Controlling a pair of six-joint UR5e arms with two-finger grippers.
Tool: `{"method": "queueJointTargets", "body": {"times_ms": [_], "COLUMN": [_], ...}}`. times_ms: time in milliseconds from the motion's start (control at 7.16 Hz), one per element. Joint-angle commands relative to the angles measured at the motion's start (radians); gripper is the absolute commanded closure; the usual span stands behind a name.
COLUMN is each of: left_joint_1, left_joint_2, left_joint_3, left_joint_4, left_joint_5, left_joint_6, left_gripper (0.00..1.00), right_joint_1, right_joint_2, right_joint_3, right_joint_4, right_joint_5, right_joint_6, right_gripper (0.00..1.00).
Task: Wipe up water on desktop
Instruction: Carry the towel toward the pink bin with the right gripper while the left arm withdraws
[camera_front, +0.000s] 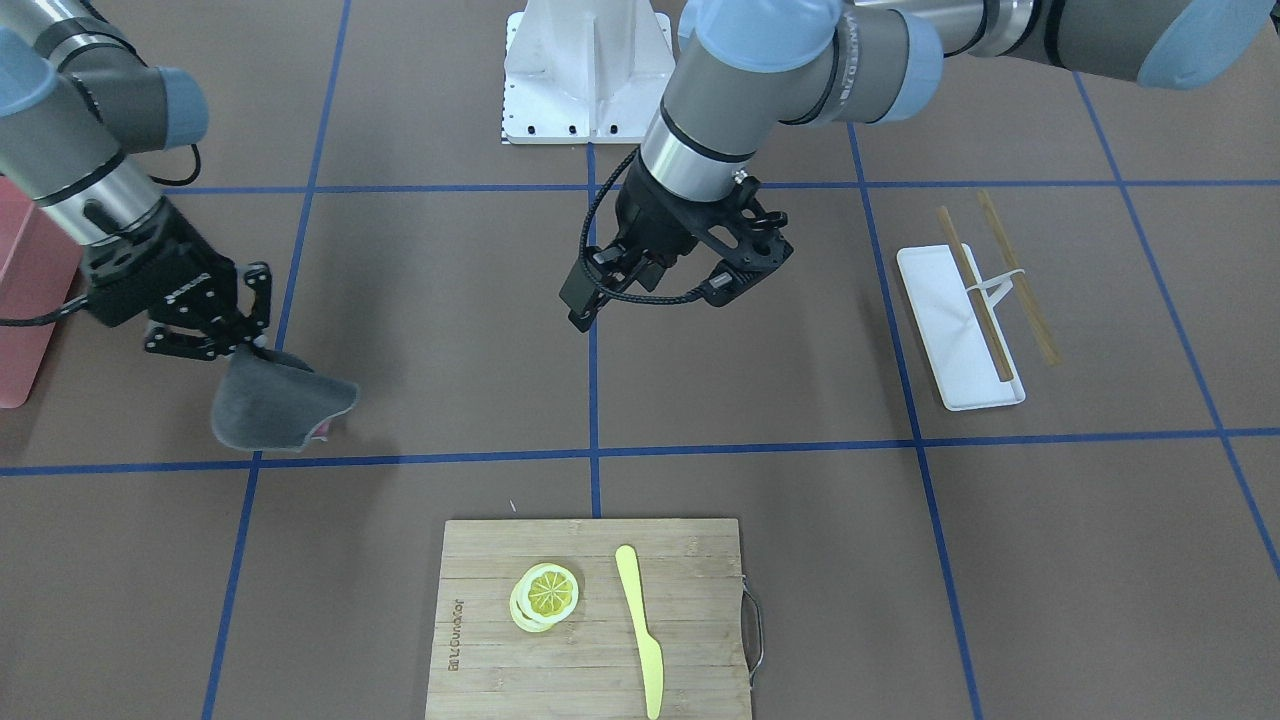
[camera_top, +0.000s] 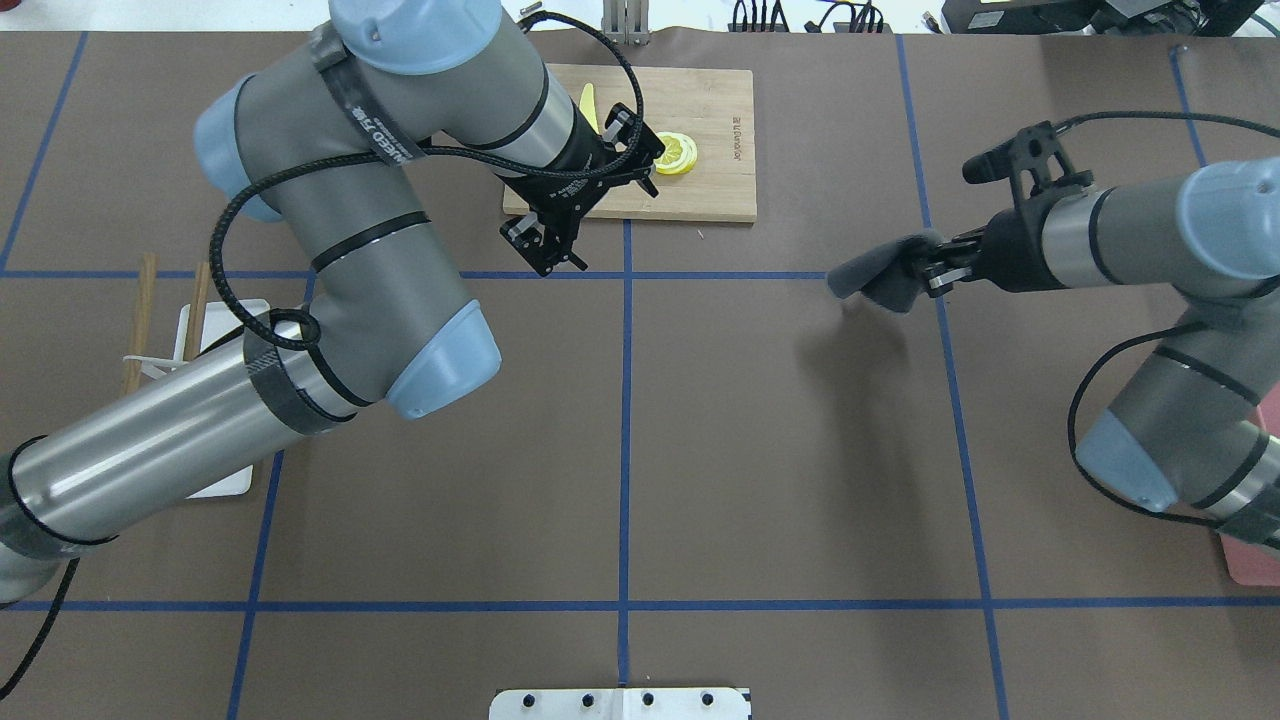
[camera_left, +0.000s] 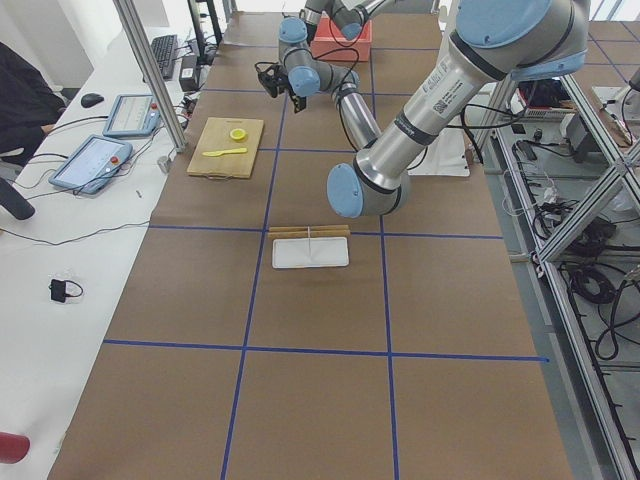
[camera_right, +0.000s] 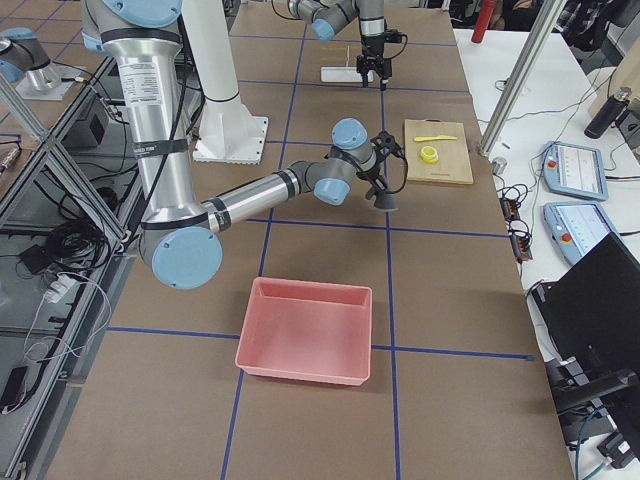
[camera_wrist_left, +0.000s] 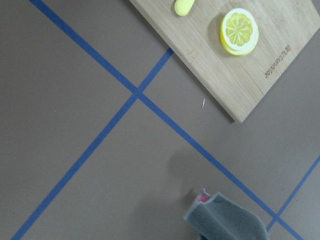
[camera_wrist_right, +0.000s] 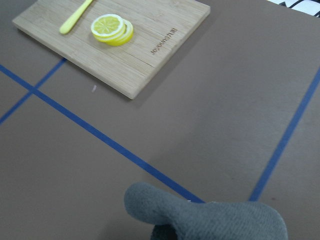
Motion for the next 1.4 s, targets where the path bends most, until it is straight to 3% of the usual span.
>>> {"method": "queueJointTargets", "body": {"times_ms": [0,419,838,1258], "left_joint_1": [-0.030,-0.033,-0.033,-0.030], "left_joint_2": [0.067,0.131,0.159,0.176], "left_joint_3": [-0.023,-0.049,-0.049,-0.049], "left_joint_4": [0.005,0.005,0.005,0.005], "left_joint_5": [0.000,0.000,0.002,0.023], "left_joint_6": [0.038,0.118,0.162,0.199], "left_gripper": [0.02,0.02,0.02,0.02], "right_joint_1": [0.093,0.052,-0.101,-0.140], "right_joint_2": [-0.036,-0.171,-0.215,-0.220], "right_joint_3": [-0.009,-0.042,-0.052,-0.012], "right_joint_4": [-0.119,-0.130,-0.126,-0.123], "right_joint_5": [0.027,0.018,0.050,0.190], "right_joint_6": [-0.274,-0.442,-0.420,-0.398], "right_gripper": [1.00,1.00,1.00,1.00]}}
